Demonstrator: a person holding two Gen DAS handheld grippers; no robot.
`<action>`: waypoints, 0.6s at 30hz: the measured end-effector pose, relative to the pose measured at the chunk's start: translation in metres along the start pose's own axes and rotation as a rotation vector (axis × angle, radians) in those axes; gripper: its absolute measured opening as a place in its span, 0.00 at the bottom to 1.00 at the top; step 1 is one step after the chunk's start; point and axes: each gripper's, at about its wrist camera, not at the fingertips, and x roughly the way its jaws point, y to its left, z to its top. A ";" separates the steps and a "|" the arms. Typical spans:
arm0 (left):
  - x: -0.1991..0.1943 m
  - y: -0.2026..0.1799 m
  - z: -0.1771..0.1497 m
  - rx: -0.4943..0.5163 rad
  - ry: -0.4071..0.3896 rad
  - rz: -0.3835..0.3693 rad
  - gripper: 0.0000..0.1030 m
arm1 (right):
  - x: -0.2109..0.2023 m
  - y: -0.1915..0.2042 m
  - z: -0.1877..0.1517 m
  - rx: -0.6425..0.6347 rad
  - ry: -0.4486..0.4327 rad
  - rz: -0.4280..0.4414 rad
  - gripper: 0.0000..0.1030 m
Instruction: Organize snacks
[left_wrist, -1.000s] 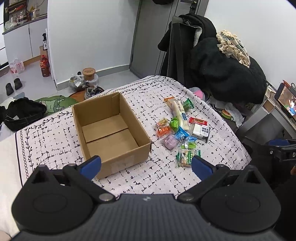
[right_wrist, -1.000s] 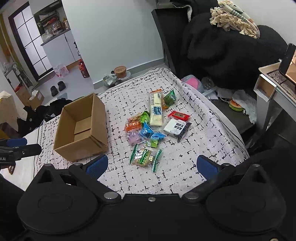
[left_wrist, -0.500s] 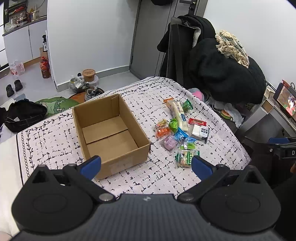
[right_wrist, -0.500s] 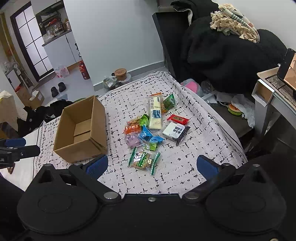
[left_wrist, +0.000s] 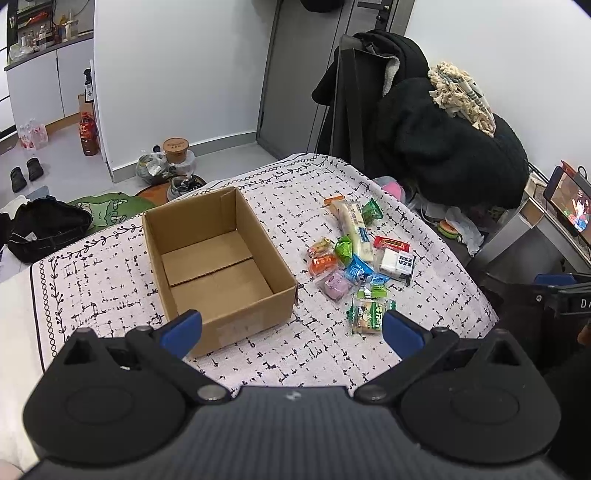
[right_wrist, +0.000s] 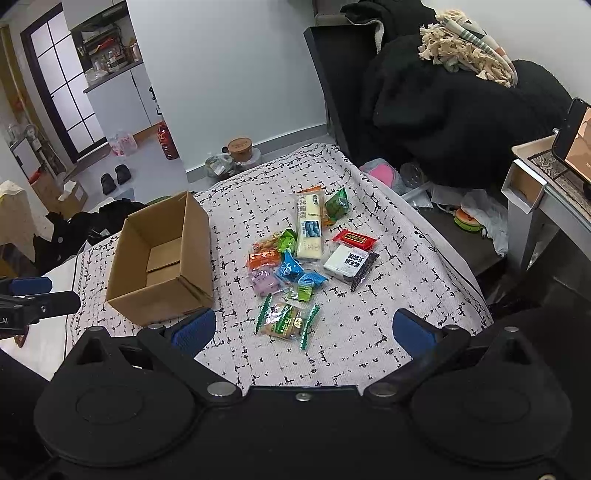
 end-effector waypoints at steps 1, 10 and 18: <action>0.000 0.000 -0.001 0.000 0.001 0.000 1.00 | 0.000 0.000 0.000 -0.002 0.001 0.001 1.00; -0.003 0.001 -0.001 -0.005 -0.007 0.004 1.00 | -0.002 0.002 -0.001 -0.002 -0.005 0.001 1.00; -0.001 0.001 -0.002 -0.010 -0.014 0.006 1.00 | 0.001 0.002 -0.002 -0.003 0.001 -0.008 1.00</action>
